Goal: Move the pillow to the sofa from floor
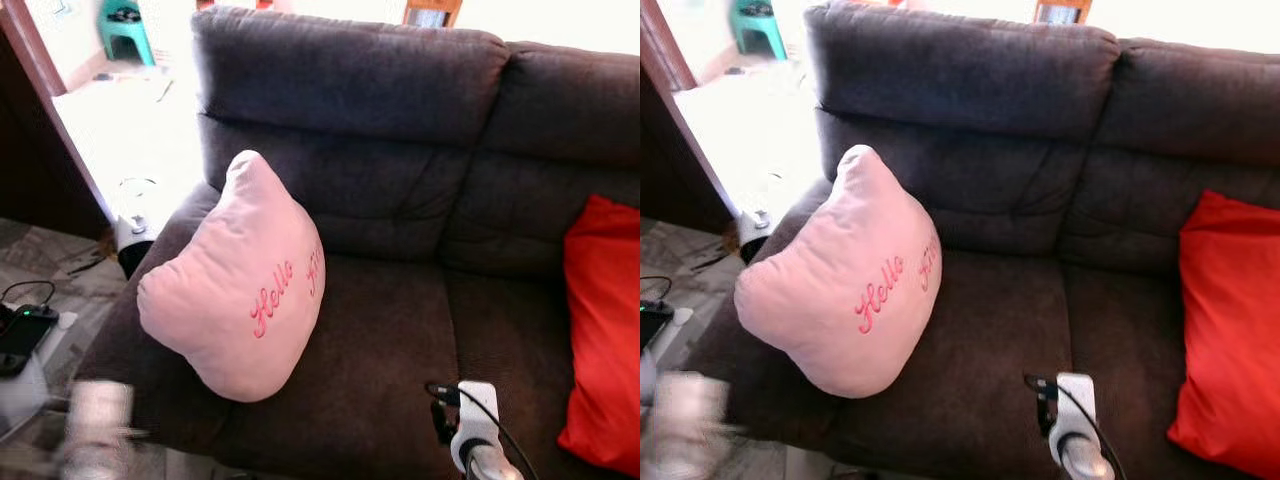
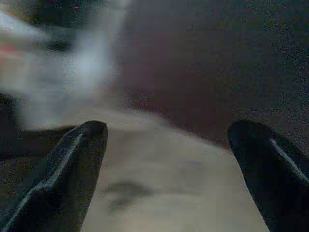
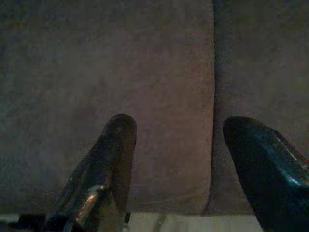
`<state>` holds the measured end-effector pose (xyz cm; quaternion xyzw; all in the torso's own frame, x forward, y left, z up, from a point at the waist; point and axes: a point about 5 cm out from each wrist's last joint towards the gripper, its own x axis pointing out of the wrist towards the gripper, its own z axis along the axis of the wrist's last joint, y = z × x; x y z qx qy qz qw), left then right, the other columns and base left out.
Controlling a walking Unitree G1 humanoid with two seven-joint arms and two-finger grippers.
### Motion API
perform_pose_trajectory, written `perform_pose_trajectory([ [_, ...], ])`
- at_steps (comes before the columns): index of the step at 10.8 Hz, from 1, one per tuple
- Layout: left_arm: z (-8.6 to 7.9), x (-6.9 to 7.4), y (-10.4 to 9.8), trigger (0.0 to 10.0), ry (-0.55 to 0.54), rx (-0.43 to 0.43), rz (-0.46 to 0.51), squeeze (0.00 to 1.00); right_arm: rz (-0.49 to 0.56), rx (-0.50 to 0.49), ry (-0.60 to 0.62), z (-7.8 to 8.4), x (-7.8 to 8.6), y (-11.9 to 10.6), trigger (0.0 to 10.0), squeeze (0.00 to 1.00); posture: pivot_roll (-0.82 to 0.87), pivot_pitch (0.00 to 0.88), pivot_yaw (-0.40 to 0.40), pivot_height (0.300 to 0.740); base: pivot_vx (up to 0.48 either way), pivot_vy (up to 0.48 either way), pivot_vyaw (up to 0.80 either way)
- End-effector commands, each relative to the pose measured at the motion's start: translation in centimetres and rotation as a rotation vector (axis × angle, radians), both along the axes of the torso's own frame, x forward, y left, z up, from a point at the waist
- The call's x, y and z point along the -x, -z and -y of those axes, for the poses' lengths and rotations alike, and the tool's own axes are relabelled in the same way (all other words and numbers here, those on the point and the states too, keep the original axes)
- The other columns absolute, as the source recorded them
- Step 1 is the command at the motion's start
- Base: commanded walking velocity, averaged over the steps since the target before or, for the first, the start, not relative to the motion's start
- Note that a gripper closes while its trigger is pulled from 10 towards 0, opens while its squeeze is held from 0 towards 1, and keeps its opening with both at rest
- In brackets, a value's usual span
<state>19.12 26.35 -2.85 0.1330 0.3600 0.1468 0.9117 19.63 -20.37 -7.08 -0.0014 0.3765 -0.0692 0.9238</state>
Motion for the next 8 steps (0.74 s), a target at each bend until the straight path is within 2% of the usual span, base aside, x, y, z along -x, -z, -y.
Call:
perform_pose_trajectory([
  [1, 1.4, -0.7, 0.3, 10.0, 0.109, 0.070, 0.001, 0.00, -0.035, -0.001, -0.009, 0.2, 0.7, 0.4, 10.0, 0.00, 0.09, 0.043, -0.090, 0.740, 0.000, 0.000, 0.00],
  [2, 2.8, -1.1, 0.9, 10.0, 0.143, 0.144, 0.015, 0.00, -0.051, 0.011, -0.010, 0.3, 1.1, 0.6, 10.0, 0.00, 0.08, 0.035, -0.087, 0.740, 0.000, 0.000, 0.00],
  [3, 4.6, -1.9, 1.5, 10.0, 0.155, 0.254, 0.027, 0.00, -0.088, 0.029, 0.034, 0.9, 2.1, 1.0, 10.0, 0.00, 0.07, 0.030, -0.083, 0.740, 0.000, 0.000, 0.00],
  [4, 5.2, -2.3, 1.7, 10.0, 0.166, 0.309, 0.039, 0.00, -0.116, 0.013, 0.051, 0.9, 2.8, 1.4, 10.0, 0.00, 0.07, 0.024, -0.080, 0.740, 0.000, 0.000, 0.00],
  [6, 5.7, -2.0, 2.6, 10.0, 0.220, 0.299, -0.007, 0.00, -0.175, -0.047, 0.085, 0.2, 4.4, 2.2, 10.0, 0.00, 0.07, 0.012, -0.077, 0.740, 0.000, 0.000, 0.00],
  [8, 6.0, -1.9, 2.9, 10.0, 0.168, 0.331, -0.005, 0.00, -0.202, -0.049, 0.071, -0.4, 5.4, 2.7, 10.0, 0.00, 0.06, 0.000, -0.063, 0.740, 0.000, 0.000, 0.00],
])
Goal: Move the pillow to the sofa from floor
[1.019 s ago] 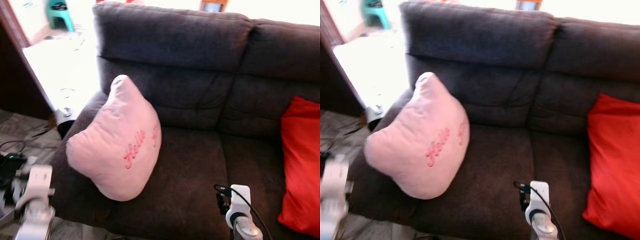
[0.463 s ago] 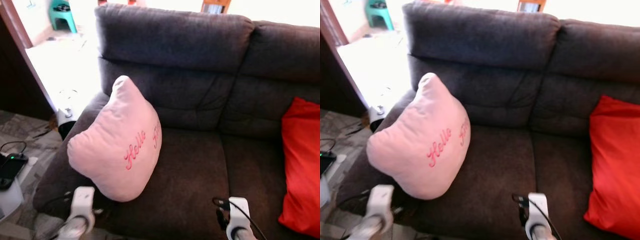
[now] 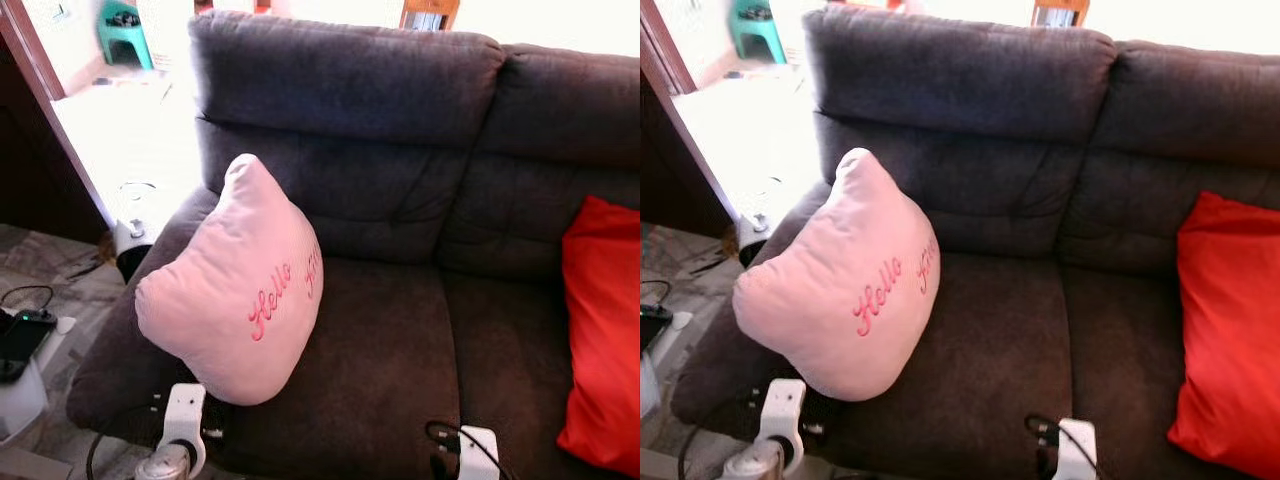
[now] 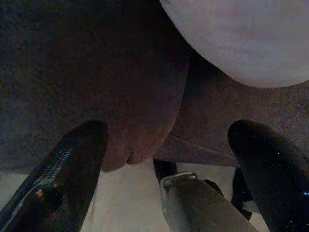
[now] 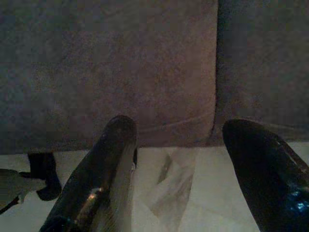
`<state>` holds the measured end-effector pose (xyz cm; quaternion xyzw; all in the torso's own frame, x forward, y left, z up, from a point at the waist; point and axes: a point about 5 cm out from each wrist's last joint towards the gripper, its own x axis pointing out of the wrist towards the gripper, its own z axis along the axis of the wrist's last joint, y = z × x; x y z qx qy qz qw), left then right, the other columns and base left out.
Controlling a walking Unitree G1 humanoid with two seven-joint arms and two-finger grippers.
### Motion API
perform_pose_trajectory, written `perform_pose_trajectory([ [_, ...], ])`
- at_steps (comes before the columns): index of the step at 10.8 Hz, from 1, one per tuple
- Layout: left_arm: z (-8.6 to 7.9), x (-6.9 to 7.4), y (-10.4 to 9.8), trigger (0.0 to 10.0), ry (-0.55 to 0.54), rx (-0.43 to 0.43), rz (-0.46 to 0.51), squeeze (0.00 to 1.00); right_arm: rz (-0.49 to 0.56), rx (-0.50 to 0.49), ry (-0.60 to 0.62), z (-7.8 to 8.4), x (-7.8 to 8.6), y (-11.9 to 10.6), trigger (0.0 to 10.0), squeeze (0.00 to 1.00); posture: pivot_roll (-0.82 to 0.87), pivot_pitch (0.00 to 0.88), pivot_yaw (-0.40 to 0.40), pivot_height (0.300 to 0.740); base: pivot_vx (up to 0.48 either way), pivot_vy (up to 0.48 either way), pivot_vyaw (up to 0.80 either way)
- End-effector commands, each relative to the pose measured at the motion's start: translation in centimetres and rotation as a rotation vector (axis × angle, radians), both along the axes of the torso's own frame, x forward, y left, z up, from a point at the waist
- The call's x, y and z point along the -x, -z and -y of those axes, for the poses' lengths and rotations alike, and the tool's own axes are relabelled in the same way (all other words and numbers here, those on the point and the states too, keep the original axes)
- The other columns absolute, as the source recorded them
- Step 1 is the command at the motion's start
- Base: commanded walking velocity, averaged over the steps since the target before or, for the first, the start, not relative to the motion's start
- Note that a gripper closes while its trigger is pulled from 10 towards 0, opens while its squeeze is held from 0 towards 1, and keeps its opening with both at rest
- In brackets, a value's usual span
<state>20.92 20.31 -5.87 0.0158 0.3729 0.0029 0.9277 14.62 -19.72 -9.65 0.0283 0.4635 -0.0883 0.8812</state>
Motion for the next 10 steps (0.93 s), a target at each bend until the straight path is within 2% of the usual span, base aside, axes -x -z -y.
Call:
perform_pose_trajectory([
  [1, -0.1, -0.1, 0.1, 10.0, -0.019, -0.005, 0.000, 0.00, 0.007, 0.032, 0.016, 0.6, 0.2, -0.1, 10.0, 0.00, 0.06, 0.000, -0.059, 0.740, 0.000, 0.000, 0.00],
  [2, -0.3, 0.0, 0.2, 10.0, -0.030, -0.022, -0.008, 0.00, 0.021, 0.040, 0.062, 1.3, 0.0, -0.3, 10.0, 0.00, 0.06, 0.000, -0.055, 0.740, 0.000, 0.000, 0.00],
  [3, -0.8, 0.6, 0.6, 10.0, -0.051, -0.048, -0.042, 0.00, 0.006, 0.049, 0.055, 1.7, 0.0, -0.3, 10.0, 0.00, 0.06, 0.000, -0.054, 0.740, 0.000, 0.000, 0.00],
  [5, -1.3, 1.6, 1.1, 10.0, -0.079, -0.054, -0.068, 0.00, 0.023, 0.055, 0.122, 2.1, -0.1, -0.4, 10.0, 0.00, 0.06, 0.000, -0.049, 0.740, 0.000, 0.000, 0.00],
  [7, -1.4, 1.6, 1.1, 10.0, -0.062, -0.057, -0.066, 0.00, 0.013, 0.048, 0.155, 2.2, 0.1, -0.3, 10.0, 0.00, 0.06, 0.000, -0.042, 0.740, 0.000, 0.000, 0.00],
  [10, -1.8, 1.4, 1.0, 10.0, -0.058, -0.073, -0.070, 0.00, 0.008, 0.033, 0.141, 1.8, 0.1, -0.2, 10.0, 0.00, 0.05, 0.000, -0.025, 0.740, 0.000, 0.000, 0.00],
])
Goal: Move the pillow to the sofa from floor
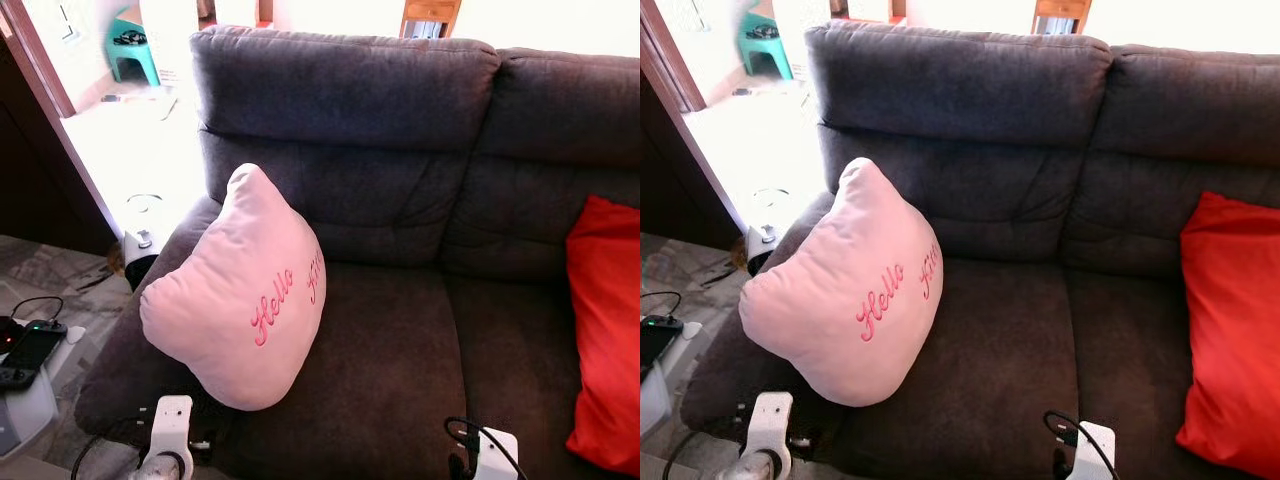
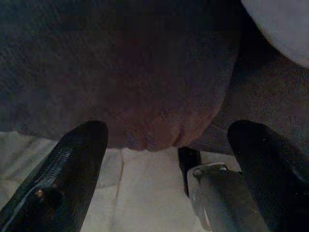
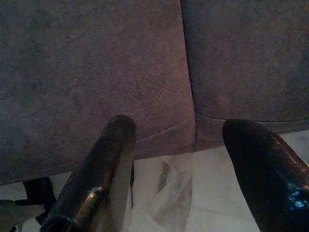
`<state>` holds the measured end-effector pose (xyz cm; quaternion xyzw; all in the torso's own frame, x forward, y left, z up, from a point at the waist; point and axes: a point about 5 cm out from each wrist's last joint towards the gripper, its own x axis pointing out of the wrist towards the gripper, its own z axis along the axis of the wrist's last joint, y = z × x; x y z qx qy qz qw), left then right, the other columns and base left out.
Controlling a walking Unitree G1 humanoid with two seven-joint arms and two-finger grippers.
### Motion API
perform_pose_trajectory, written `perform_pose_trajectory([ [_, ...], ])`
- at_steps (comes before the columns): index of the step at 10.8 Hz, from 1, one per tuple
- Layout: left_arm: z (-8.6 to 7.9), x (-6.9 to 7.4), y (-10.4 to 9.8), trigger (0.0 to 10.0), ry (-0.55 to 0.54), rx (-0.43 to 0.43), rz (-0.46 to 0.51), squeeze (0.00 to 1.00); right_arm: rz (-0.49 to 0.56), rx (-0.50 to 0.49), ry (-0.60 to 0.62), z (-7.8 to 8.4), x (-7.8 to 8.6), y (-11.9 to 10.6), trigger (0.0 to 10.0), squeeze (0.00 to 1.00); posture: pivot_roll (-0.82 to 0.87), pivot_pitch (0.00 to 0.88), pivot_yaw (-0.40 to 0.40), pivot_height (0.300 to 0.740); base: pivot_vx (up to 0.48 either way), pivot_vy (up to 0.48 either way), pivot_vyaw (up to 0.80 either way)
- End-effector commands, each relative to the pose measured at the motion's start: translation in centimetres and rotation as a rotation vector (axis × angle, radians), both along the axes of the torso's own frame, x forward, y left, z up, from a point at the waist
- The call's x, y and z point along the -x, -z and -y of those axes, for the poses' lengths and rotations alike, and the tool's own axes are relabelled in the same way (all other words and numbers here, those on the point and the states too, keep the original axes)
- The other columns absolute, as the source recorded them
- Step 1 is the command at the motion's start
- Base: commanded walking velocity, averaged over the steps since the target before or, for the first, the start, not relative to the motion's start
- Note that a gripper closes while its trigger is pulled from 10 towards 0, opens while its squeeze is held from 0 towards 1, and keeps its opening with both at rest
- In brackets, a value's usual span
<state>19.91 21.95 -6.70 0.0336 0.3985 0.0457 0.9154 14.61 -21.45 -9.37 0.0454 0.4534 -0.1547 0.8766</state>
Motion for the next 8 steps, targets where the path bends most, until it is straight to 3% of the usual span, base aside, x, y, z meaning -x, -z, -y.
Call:
perform_pose_trajectory([
  [1, -0.13, 0.21, 0.14, 10.0, 0.011, -0.012, -0.016, 0.00, -0.001, 0.001, 0.018, 0.17, -0.01, -0.03, 10.0, 0.00, 0.05, 0.000, -0.026, 0.740, 0.000, 0.000, 0.00],
  [8, -0.49, 0.75, 0.29, 10.0, -0.040, 0.002, 0.005, 0.00, -0.007, 0.001, 0.001, -0.02, -0.43, -0.11, 10.0, 0.00, 0.06, 0.000, -0.052, 0.740, 0.000, 0.000, 0.00],
])
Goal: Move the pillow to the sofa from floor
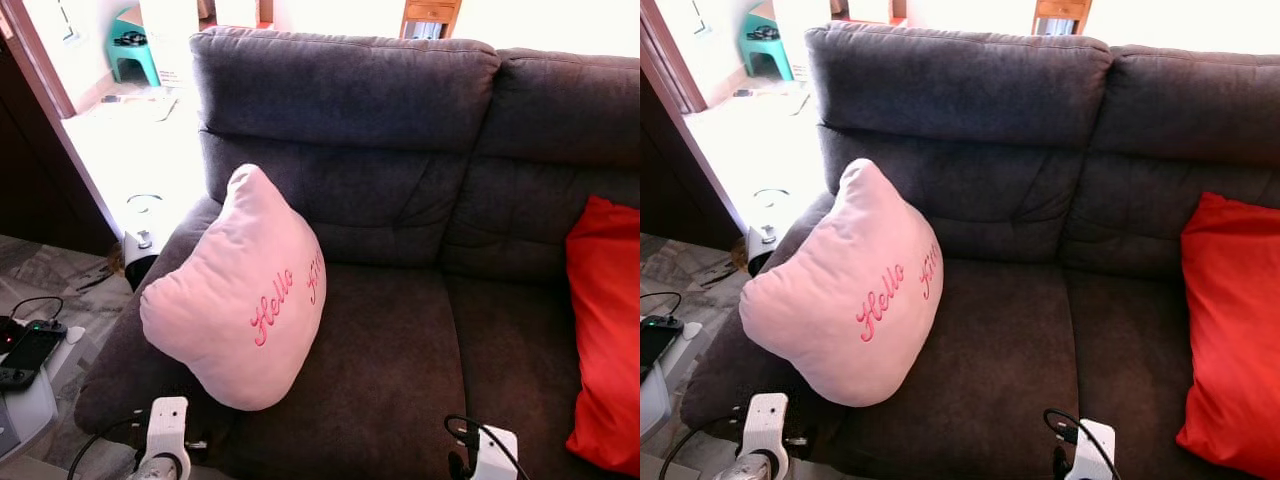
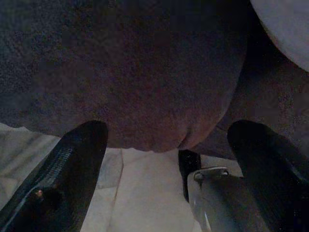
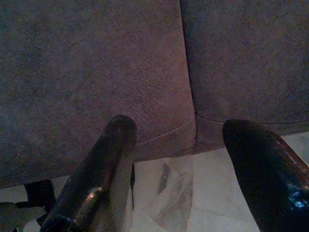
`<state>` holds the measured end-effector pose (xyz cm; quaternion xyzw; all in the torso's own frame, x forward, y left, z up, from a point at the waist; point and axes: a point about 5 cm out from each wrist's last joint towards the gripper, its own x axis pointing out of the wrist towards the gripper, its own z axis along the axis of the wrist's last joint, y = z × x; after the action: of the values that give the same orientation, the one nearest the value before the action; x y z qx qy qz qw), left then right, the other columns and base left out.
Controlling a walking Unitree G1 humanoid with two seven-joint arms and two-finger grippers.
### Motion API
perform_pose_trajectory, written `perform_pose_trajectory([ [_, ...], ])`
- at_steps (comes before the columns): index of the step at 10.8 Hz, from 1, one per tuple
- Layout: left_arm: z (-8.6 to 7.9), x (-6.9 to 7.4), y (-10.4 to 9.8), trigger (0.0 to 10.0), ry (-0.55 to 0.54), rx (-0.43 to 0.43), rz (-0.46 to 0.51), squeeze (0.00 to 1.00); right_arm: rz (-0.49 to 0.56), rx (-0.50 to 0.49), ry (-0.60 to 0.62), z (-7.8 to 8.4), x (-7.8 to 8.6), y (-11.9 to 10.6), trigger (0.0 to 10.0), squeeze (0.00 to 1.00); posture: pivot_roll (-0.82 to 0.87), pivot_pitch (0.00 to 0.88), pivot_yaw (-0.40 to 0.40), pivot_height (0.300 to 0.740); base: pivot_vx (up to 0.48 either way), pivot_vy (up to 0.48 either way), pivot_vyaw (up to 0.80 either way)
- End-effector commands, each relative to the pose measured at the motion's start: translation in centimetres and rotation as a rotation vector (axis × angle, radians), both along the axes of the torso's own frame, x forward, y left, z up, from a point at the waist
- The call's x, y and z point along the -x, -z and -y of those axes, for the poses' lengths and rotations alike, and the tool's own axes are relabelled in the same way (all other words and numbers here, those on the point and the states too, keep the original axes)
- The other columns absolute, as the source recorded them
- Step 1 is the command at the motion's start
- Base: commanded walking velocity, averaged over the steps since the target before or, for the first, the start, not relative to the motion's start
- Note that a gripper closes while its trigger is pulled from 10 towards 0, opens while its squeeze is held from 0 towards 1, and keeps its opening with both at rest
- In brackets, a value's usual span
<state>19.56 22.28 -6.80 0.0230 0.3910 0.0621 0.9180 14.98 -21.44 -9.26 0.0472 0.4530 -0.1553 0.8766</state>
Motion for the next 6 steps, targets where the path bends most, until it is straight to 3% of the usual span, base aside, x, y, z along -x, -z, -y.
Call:
perform_pose_trajectory([
  [1, -0.15, 0.34, 0.16, 10.0, -0.012, 0.005, -0.006, 0.00, -0.009, 0.004, -0.001, -0.03, -0.10, -0.01, 10.0, 0.00, 0.06, 0.002, -0.053, 0.740, -0.285, 0.000, 0.00],
  [6, -0.07, 0.21, 0.09, 10.0, -0.017, 0.003, 0.005, 0.00, -0.009, 0.002, -0.002, -0.02, -0.17, -0.03, 10.0, 0.00, 0.06, 0.004, -0.056, 0.740, -0.277, 0.000, 0.00],
])
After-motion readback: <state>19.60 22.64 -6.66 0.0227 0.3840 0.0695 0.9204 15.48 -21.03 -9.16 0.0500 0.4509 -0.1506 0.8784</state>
